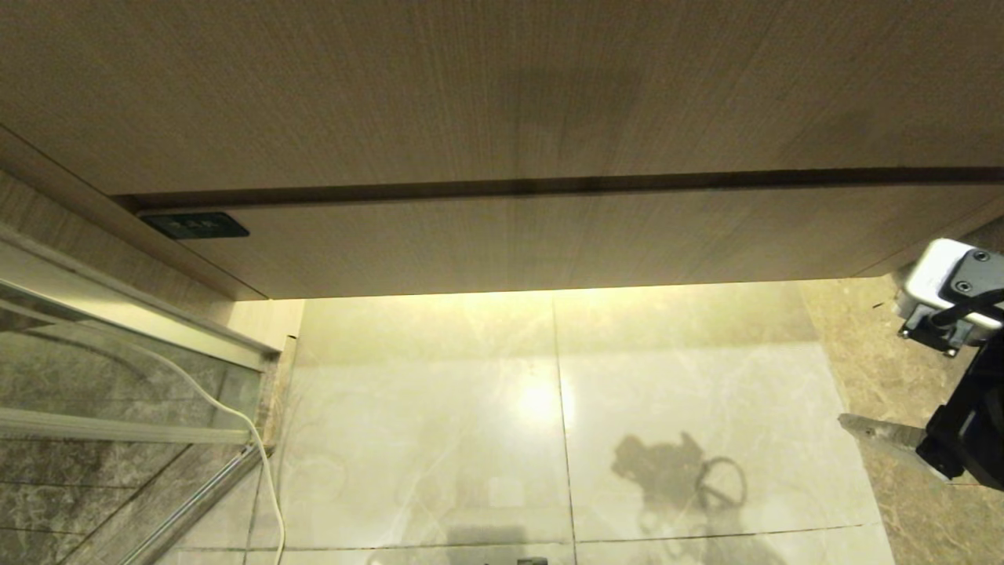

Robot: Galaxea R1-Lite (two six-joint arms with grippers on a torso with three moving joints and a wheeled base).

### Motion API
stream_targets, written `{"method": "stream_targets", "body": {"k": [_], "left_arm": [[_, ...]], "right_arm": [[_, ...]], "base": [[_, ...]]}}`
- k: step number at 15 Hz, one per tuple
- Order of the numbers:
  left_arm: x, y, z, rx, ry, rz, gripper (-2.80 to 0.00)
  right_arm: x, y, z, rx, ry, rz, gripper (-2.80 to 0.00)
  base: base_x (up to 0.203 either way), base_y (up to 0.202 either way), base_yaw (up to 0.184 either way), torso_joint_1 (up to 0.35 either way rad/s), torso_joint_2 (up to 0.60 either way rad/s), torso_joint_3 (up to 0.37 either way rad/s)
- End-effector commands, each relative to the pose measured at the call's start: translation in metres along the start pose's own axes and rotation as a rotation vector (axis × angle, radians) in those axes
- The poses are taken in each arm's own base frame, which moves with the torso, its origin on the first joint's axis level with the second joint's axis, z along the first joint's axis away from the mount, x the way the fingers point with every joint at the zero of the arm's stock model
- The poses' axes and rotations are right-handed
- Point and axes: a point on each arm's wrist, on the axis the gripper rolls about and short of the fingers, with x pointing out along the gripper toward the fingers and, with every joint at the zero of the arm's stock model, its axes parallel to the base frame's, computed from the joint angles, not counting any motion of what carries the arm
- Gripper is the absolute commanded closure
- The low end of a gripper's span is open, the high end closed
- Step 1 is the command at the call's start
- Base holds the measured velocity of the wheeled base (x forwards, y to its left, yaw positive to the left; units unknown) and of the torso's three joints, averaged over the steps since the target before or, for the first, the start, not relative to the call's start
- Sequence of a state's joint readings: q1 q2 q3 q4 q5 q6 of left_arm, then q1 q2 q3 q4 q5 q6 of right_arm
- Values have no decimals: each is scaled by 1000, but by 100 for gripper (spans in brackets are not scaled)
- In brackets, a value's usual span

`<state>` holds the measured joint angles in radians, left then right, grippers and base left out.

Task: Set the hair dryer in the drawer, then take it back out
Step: Pull open the drawer

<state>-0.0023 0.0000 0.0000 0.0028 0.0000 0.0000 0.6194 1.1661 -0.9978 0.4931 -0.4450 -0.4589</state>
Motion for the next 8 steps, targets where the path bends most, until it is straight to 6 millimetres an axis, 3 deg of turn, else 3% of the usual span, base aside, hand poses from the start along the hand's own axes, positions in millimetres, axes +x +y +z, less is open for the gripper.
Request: {"method": "stream_targets", "body": {"k": [1, 5, 6, 8], "left_arm": [[0, 0, 0, 0, 0, 1, 0], [0, 0, 0, 0, 2, 1, 0], [0, 0, 0, 0, 2, 1, 0], [0, 0, 0, 0, 0, 1, 0]], "right_arm": [[5, 5, 1, -24, 20, 1, -280], [12, 9, 4, -66, -7, 38, -280], [23, 13, 15, -135, -101, 66, -280], [46, 10, 52, -224, -476, 32, -280]], "base": [[0, 0, 0, 0, 0, 0], [0, 0, 0, 0, 0, 0], [0, 0, 0, 0, 0, 0], [0, 0, 0, 0, 0, 0]]}}
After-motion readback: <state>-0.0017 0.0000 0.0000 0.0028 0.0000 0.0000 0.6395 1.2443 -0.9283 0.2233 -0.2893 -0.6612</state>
